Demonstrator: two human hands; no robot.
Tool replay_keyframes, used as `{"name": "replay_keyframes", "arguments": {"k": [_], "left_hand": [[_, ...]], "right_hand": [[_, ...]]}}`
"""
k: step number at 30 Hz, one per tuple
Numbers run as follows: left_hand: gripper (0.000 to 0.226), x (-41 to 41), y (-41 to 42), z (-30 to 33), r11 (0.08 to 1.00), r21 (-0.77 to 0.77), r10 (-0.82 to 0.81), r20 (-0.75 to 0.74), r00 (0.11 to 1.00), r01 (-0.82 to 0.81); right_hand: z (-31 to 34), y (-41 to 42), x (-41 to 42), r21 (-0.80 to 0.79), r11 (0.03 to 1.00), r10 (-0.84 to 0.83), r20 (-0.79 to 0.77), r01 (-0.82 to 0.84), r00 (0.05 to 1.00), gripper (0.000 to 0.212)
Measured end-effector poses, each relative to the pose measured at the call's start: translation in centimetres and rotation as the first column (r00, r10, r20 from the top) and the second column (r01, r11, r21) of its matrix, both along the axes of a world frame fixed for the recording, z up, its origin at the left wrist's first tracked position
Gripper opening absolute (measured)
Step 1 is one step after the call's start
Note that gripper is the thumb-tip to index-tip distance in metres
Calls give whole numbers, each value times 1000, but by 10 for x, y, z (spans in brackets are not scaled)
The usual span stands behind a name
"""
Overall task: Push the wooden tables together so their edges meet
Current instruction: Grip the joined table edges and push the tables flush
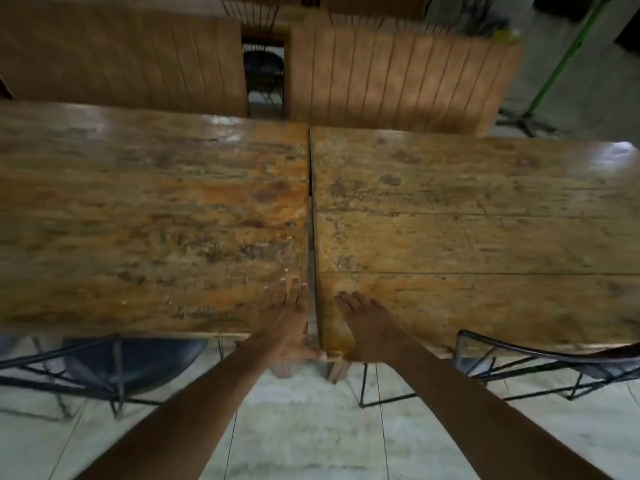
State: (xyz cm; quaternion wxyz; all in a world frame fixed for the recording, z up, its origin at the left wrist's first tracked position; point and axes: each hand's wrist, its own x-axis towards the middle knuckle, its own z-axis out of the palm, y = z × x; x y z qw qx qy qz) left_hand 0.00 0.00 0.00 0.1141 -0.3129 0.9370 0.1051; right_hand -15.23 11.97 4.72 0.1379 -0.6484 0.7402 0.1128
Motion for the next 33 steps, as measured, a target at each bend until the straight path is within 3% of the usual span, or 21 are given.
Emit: {"name": "replay_keyframes", "arguments": {"k": [4, 7, 11, 18, 25, 33], "left_hand": [[167, 0, 9, -26, 992, -8, 127, 60, 990, -127], [168, -1, 15, -44, 979, 24, 199, 25, 980, -200], [158, -1, 17, -58, 976, -27, 213, -18, 977, -214], [145, -1, 14, -55, 986, -65, 157, 35, 987, -154], [99, -5, 4, -46, 983, -124, 140, 49, 989, -133], [97, -5, 3, -52, 983, -114, 147, 25, 989, -143]], "right_hand": [[-37, -15, 2, 86, 994, 71, -44, -67, 997, 136], [-58, -27, 5, 116, 990, 86, -41, -81, 995, 134], [-69, -34, -2, 95, 989, 121, -37, -117, 992, 129], [-67, -45, -8, 118, 985, 123, 24, -125, 992, 129], [-68, -80, -11, 43, 995, 84, 37, -85, 996, 126], [-80, -85, -9, 70, 996, 46, 34, -49, 998, 131]]}}
